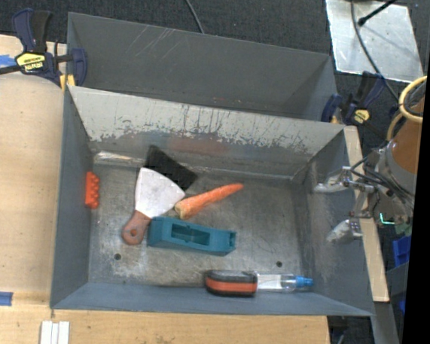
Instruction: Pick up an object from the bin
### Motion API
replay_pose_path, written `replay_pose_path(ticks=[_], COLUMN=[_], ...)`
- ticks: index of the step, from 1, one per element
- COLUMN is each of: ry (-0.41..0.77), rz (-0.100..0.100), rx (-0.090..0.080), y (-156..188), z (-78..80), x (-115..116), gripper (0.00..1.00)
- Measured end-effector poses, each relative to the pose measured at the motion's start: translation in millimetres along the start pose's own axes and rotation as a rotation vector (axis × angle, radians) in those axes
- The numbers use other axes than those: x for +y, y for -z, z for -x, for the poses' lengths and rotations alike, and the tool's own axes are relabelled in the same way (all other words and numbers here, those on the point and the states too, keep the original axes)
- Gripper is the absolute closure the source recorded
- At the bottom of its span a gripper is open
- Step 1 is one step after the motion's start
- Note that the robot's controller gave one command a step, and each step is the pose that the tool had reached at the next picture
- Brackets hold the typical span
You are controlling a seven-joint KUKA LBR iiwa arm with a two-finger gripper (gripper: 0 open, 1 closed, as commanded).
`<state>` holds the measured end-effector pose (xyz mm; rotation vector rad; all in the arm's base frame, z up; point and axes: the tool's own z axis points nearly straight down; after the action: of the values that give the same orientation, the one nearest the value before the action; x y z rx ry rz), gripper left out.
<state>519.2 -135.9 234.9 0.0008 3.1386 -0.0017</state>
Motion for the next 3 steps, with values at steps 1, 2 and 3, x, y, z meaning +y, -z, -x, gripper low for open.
replay_pose_path(ticks=[1, 2, 3], ry=[0.033, 0.165, 0.108], rz=[-0.004, 0.002, 0.001], rx=[-0.011, 0.003, -0.002], y=[-26.7, -46.0, -46.9], z=[43.0, 62.4, 78.6], x=[15.9, 58.3, 122.0], gripper=[0.0, 0.0, 1.0])
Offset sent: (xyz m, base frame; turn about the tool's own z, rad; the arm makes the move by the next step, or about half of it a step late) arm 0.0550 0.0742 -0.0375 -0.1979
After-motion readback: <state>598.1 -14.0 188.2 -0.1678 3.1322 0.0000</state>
